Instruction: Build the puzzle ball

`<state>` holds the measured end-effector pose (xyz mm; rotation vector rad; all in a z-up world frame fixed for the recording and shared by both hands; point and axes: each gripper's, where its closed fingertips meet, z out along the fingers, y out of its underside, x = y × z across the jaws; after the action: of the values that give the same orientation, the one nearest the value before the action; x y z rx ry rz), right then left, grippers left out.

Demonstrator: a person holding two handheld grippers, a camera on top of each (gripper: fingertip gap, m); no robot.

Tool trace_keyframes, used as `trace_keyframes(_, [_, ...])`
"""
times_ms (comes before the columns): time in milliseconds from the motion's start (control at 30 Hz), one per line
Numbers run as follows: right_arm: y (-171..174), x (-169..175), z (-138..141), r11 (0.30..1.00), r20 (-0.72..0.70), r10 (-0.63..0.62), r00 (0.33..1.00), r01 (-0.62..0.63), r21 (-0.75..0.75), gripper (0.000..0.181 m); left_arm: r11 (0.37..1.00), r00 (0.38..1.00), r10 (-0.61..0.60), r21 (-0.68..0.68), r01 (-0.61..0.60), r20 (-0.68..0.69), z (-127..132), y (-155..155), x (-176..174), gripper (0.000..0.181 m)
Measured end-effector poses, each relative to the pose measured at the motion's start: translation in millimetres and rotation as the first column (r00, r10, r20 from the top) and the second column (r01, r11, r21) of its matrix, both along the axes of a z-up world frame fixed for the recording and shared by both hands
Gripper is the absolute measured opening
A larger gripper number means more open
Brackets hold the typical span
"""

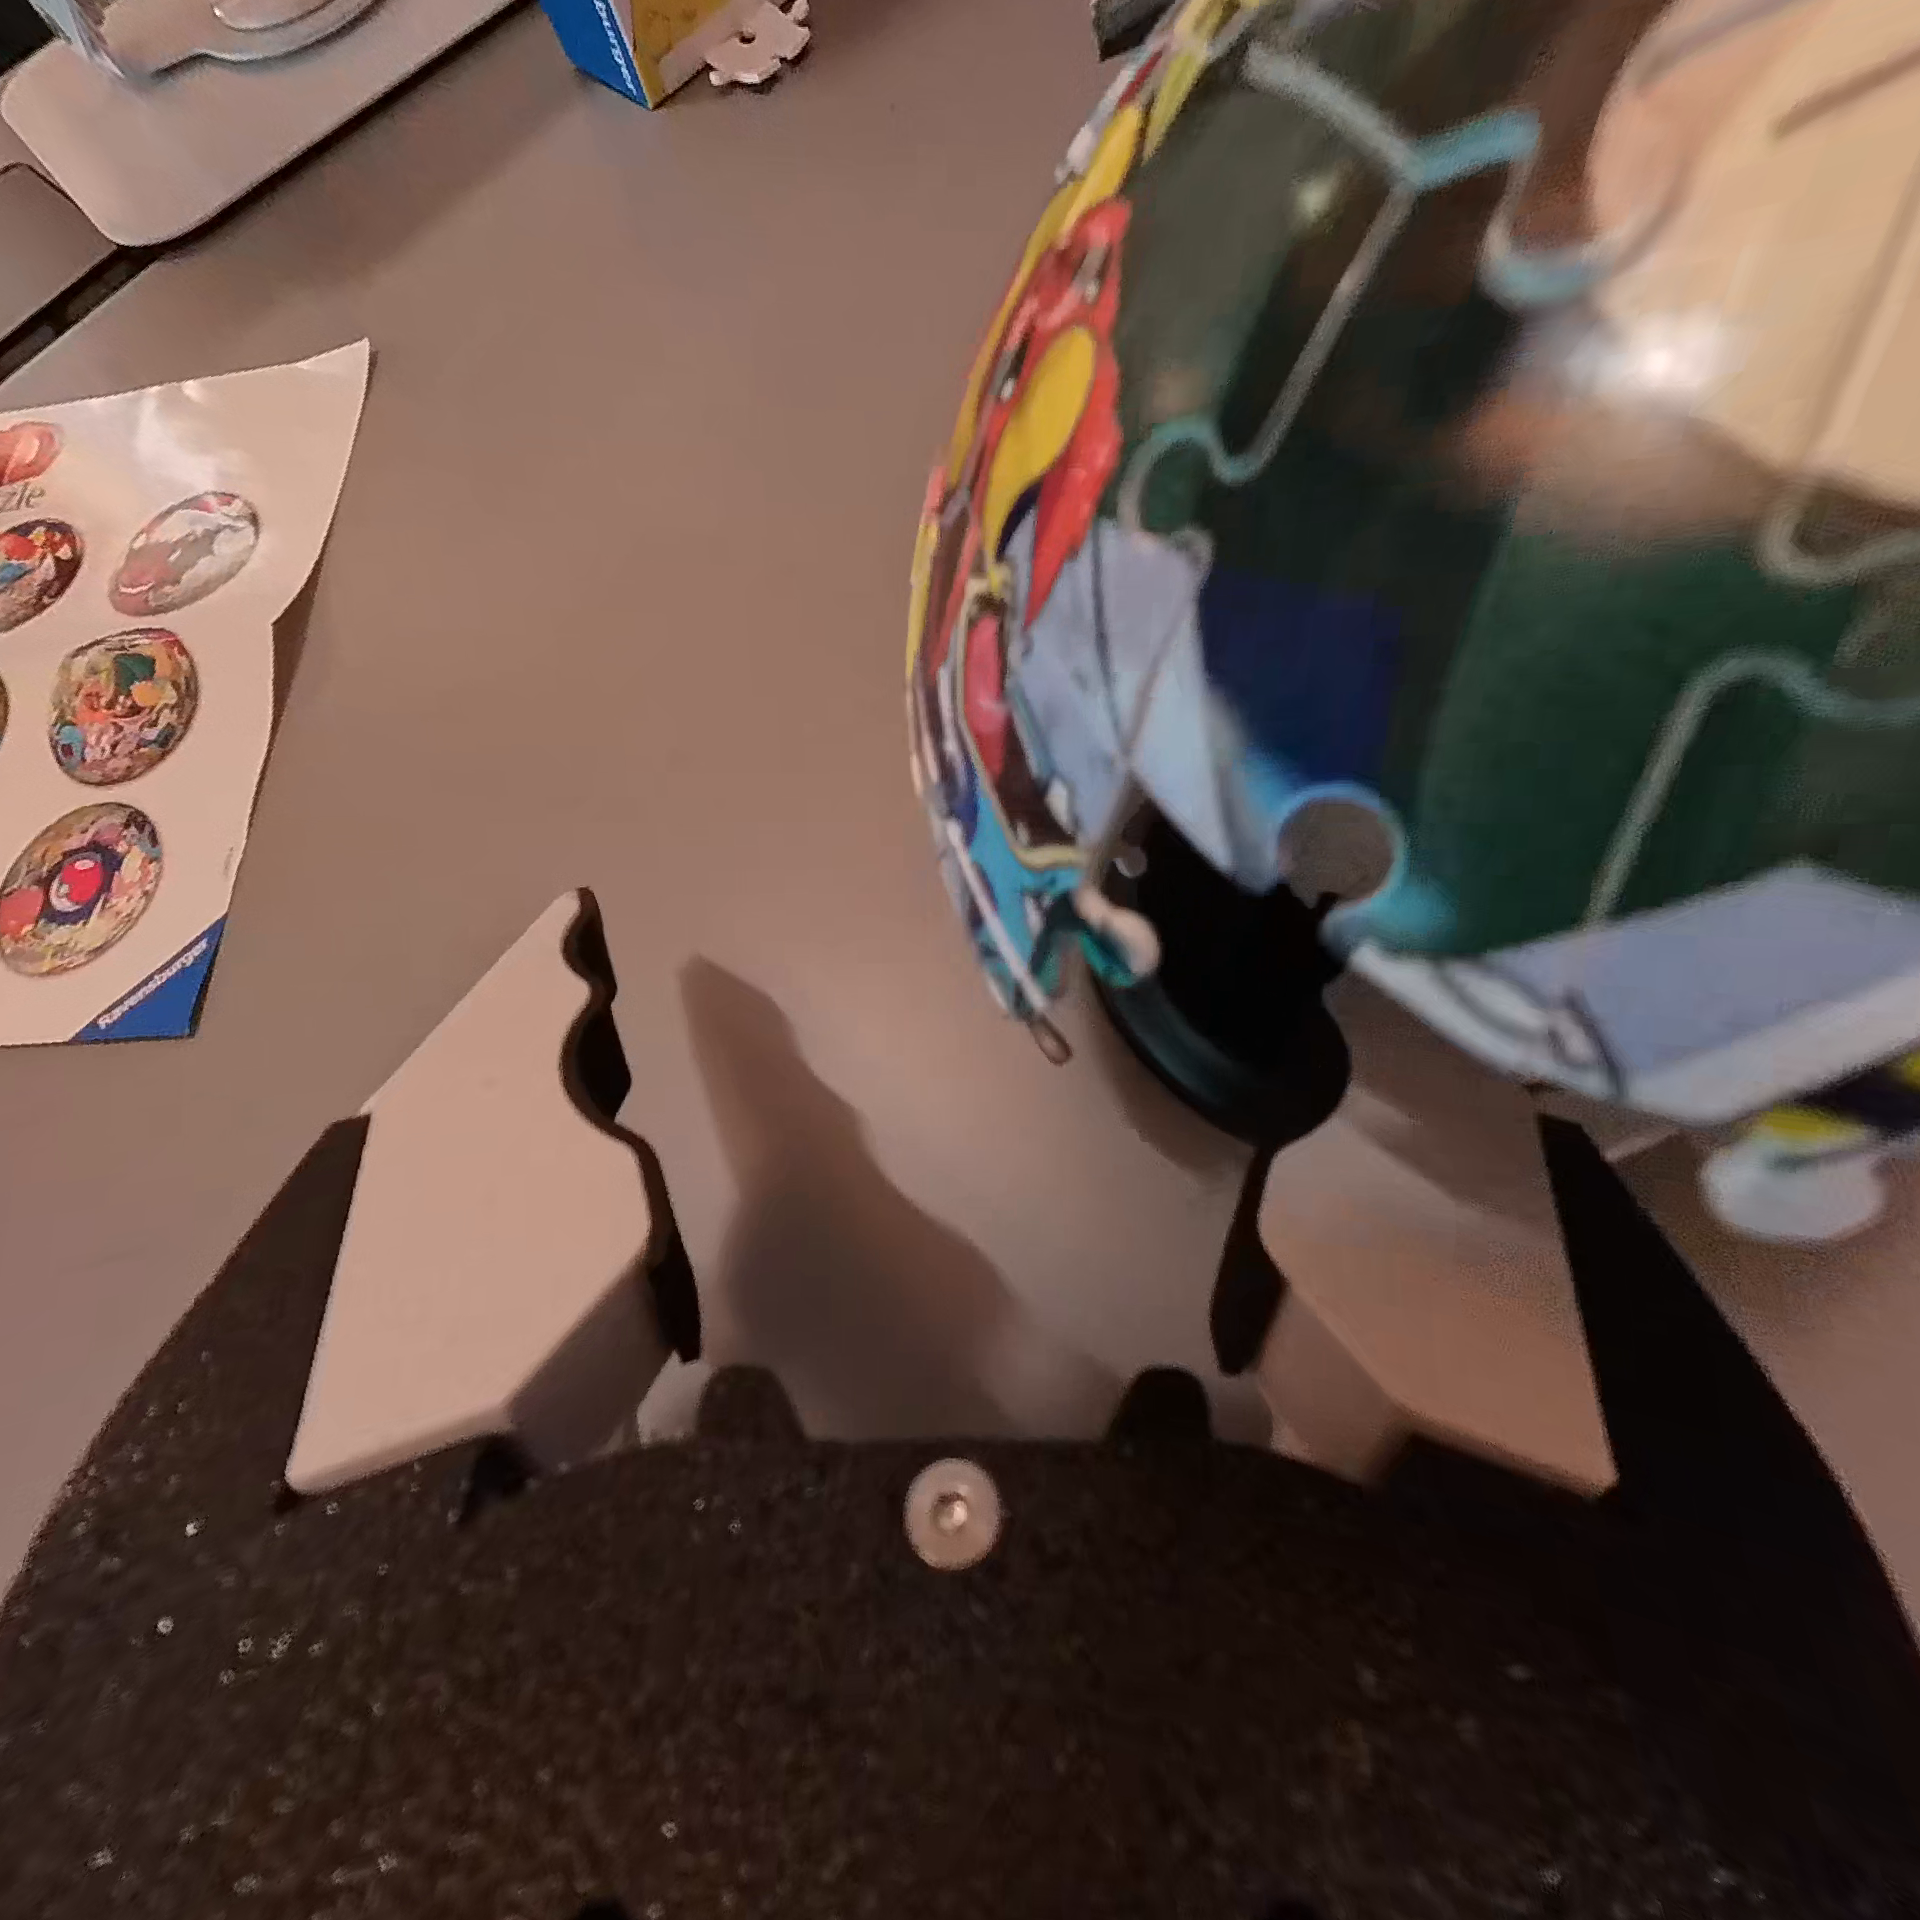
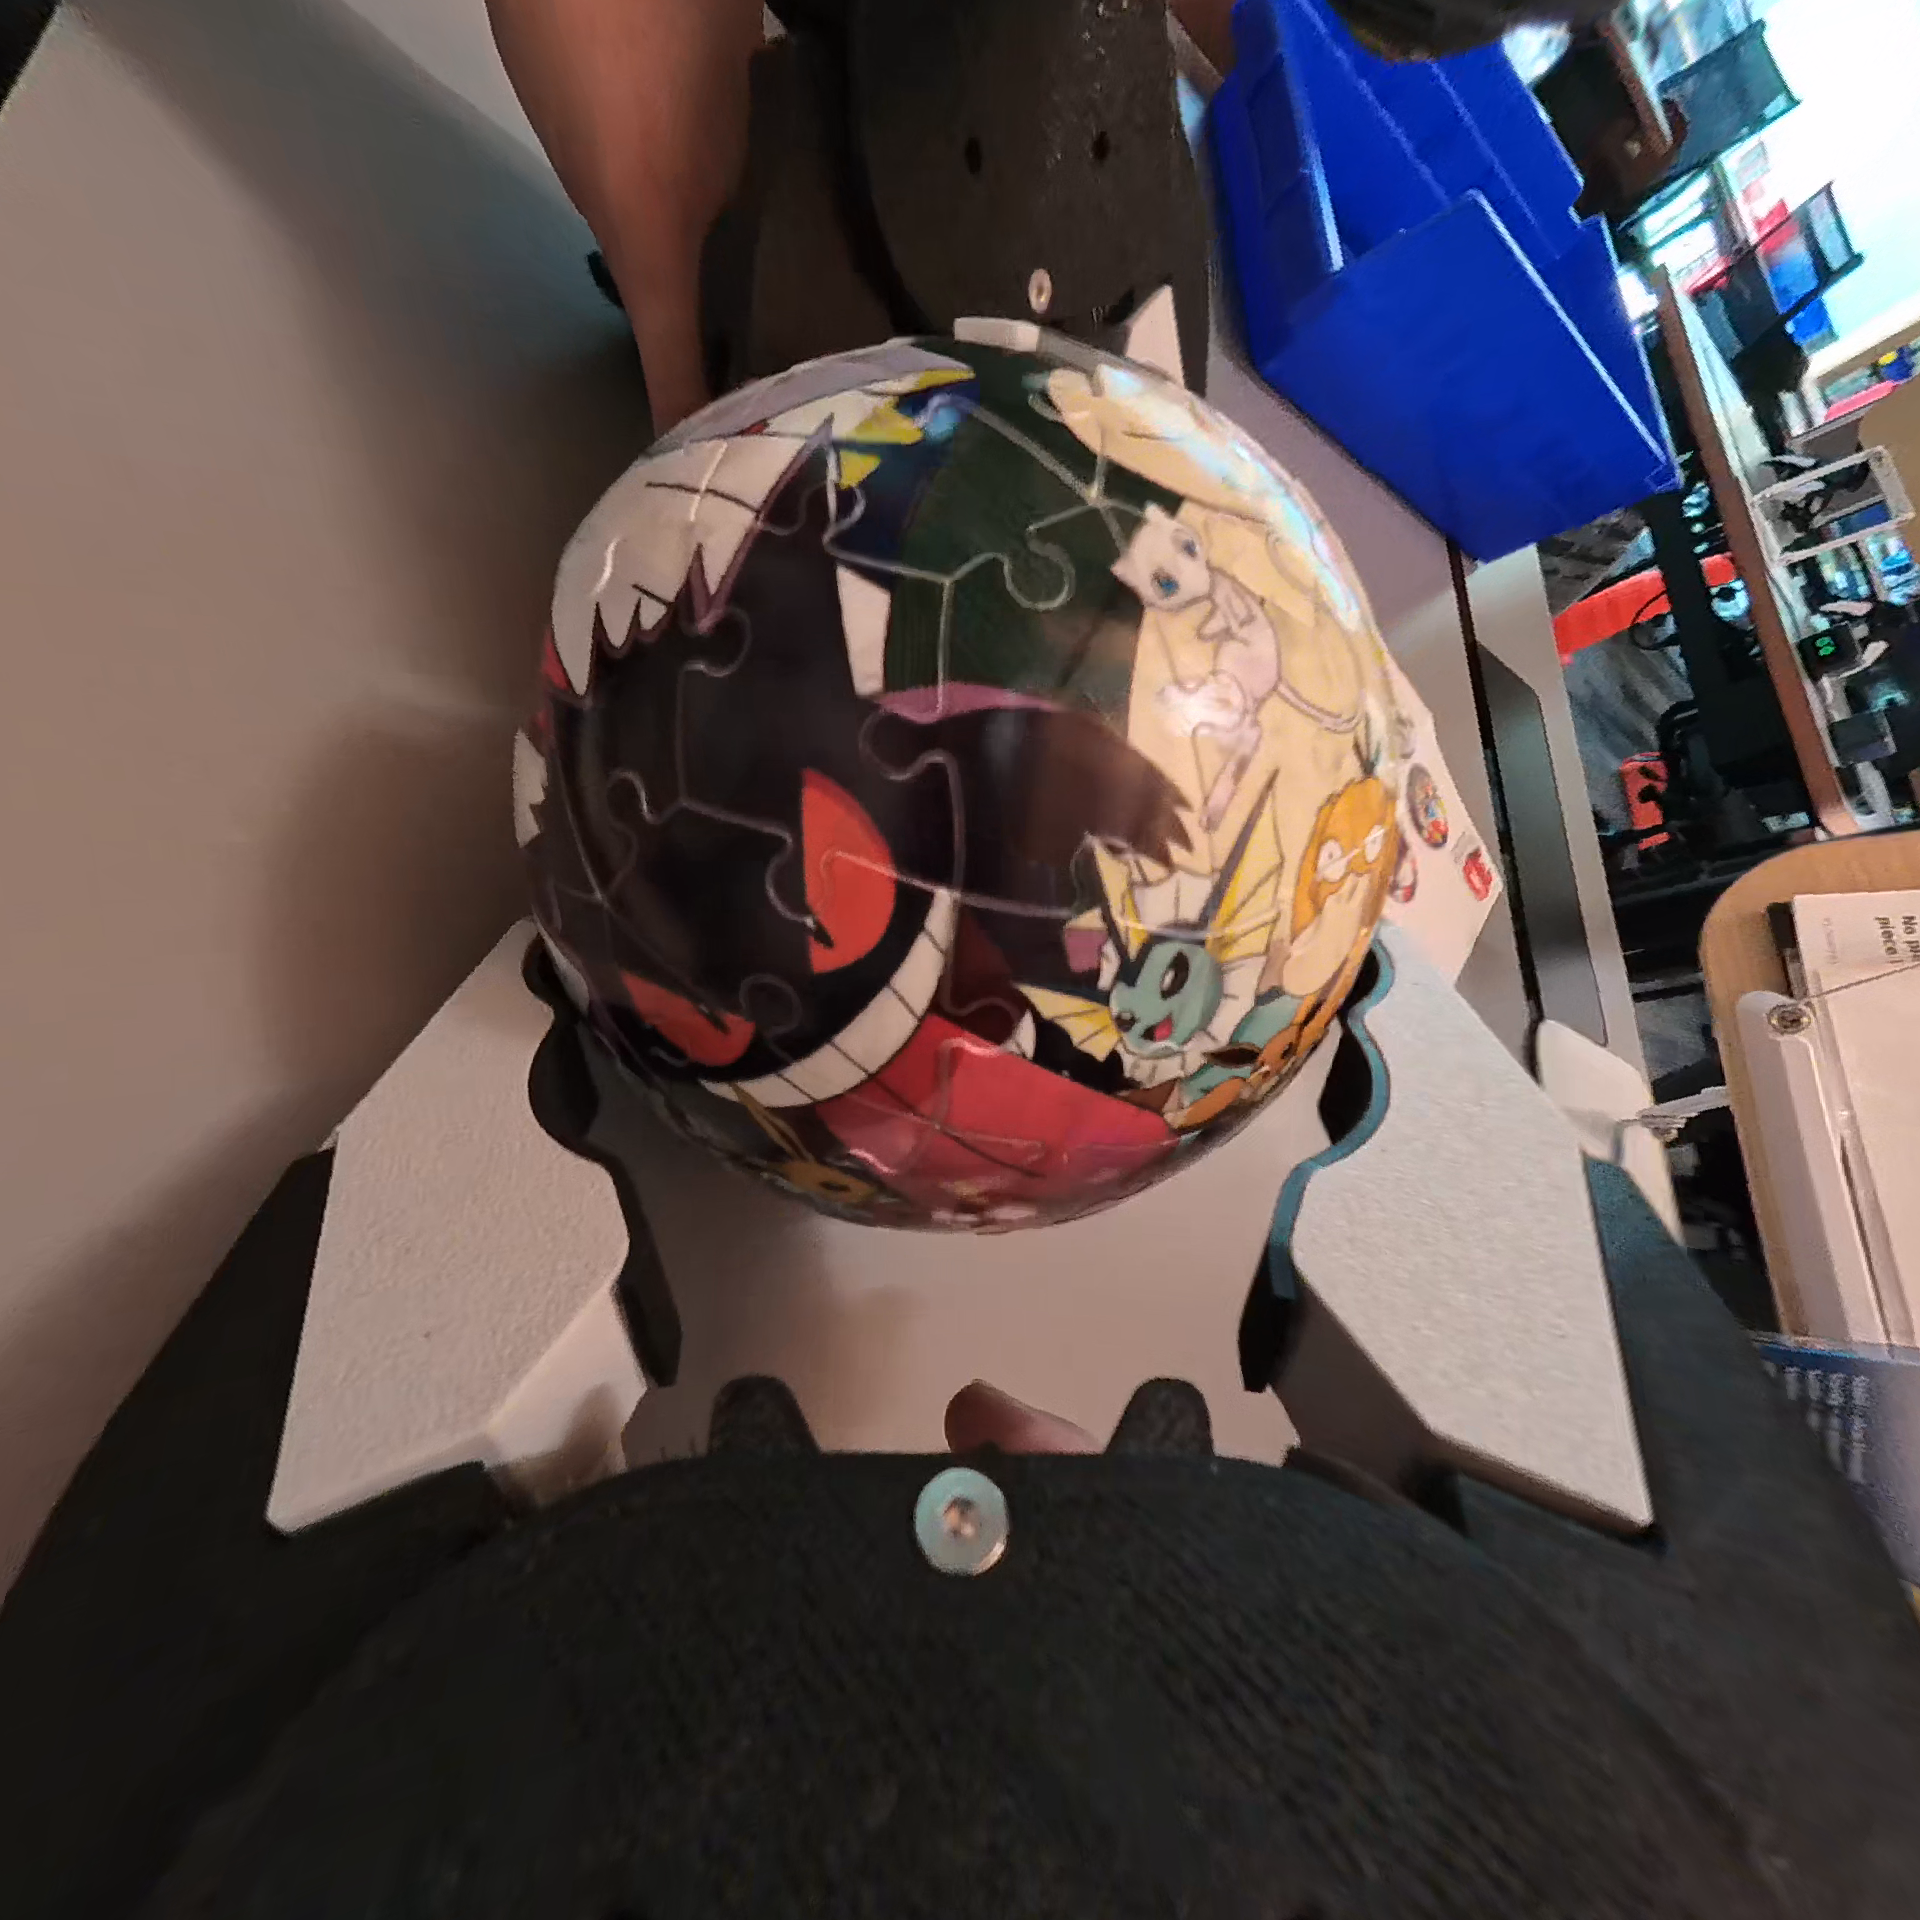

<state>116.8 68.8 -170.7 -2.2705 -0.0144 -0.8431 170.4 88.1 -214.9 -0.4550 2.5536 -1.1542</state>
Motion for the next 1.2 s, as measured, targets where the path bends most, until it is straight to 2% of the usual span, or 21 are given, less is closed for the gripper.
trace_keyframes(400, [-7, -2, 0, 0.998, 0.005, -0.006, 1.0, 0.007, -0.064, 0.143, 0.997, 0.996, 0.022, -0.075, -0.028, -0.082, 8, 21, -6, 0.121])
trace_keyframes(533, [-7, -2, 0, 0.999, 0.0, -0.003, 1.0, 0.003, -0.049, 0.143, 0.987, 0.989, 0.037, -0.147, -0.058, -0.142, 22, 39, -9, 0.114])
trace_keyframes(633, [-7, -1, 0, 0.999, -0.008, 0.0, 1.0, 0.0, -0.037, 0.143, 0.97, 0.981, 0.08, -0.211, -0.118, -0.177, 40, 67, -4, 0.1])
trace_keyframes(733, [-7, -1, 0, 0.999, -0.014, 0.004, 1.0, -0.004, -0.035, 0.143, 0.953, 0.968, 0.168, -0.222, -0.208, -0.187, 51, 111, 6, 0.084])
trace_keyframes(867, [-7, -1, 0, 1.0, -0.021, 0.005, 1.0, -0.006, -0.027, 0.143, 0.947, 0.952, 0.275, -0.133, -0.292, -0.131, 48, 176, 16, 0.075])
trace_keyframes(933, [-7, -1, 0, 1.0, -0.025, 0.005, 1.0, -0.005, -0.016, 0.143, 0.956, 0.955, 0.273, -0.075, -0.282, -0.114, 42, 197, 13, 0.076])
trace_keyframes(1100, [-6, -1, 0, 1.0, -0.028, 0.005, 1.0, -0.005, -0.02, 0.143, 0.977, 0.967, 0.199, -0.052, -0.209, -0.157, 25, 211, 0, 0.08])
trace_keyframes(1200, [-7, -1, -1, 1.0, -0.031, 0.004, 1.0, -0.005, -0.029, 0.143, 0.982, 0.969, 0.19, 0.049, -0.184, -0.156, 7, 220, -2, 0.077])
